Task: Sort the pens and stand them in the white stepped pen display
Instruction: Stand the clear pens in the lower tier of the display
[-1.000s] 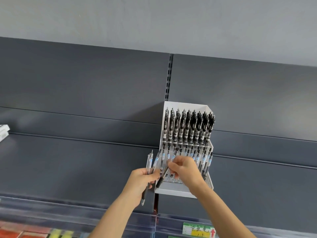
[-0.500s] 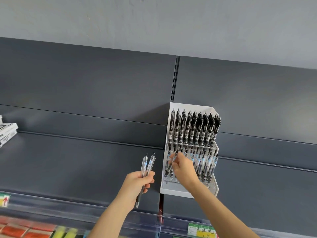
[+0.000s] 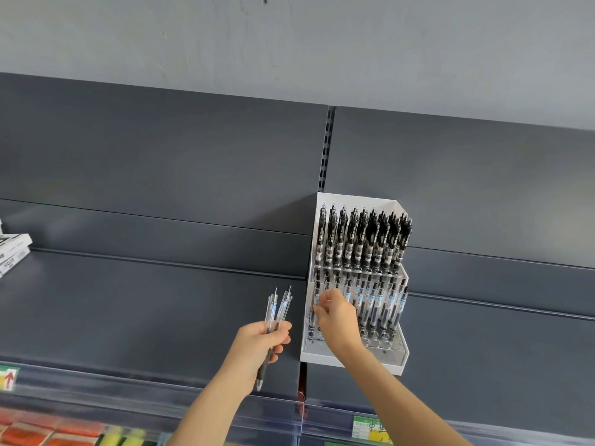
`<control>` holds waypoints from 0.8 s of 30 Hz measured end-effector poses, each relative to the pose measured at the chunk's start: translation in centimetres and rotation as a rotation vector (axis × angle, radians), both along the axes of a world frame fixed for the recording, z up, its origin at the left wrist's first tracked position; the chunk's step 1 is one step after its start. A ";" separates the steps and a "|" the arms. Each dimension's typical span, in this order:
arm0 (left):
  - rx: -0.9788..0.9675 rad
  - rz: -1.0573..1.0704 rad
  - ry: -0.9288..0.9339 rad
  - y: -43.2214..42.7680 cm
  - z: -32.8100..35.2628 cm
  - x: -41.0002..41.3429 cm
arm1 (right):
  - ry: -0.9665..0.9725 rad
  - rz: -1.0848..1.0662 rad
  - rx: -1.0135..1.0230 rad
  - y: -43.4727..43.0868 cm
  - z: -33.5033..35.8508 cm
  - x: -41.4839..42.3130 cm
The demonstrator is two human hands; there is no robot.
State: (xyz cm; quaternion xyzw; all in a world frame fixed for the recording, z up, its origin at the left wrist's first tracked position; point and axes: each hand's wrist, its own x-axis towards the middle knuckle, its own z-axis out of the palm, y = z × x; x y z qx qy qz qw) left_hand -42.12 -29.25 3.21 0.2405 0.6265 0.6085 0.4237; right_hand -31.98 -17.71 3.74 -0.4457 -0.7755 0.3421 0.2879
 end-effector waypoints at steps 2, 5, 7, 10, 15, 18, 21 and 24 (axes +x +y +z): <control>0.006 -0.005 -0.014 -0.1 0.1 0.0 | -0.027 -0.006 -0.003 0.0 0.1 0.4; 0.024 -0.025 -0.034 -0.3 0.4 0.0 | 0.002 -0.022 0.008 -0.1 0.6 1.4; 0.038 -0.054 -0.035 -0.4 0.5 0.0 | 0.044 -0.023 0.033 -0.3 1.0 2.0; 0.058 -0.111 -0.041 -0.1 0.9 0.4 | 0.096 0.058 0.003 -1.1 1.8 2.3; 0.067 -0.178 -0.046 0.6 1.5 1.3 | 0.187 0.187 -0.112 -2.0 3.1 2.0; 0.066 -0.217 -0.029 0.9 1.7 1.6 | 0.213 0.205 -0.166 -2.1 3.3 2.0; 0.083 -0.254 -0.097 1.1 1.8 1.8 | 0.216 0.204 -0.211 -1.7 3.4 2.3; 0.080 -0.260 -0.100 1.4 1.7 1.8 | 0.204 0.208 -0.228 -1.4 3.4 2.6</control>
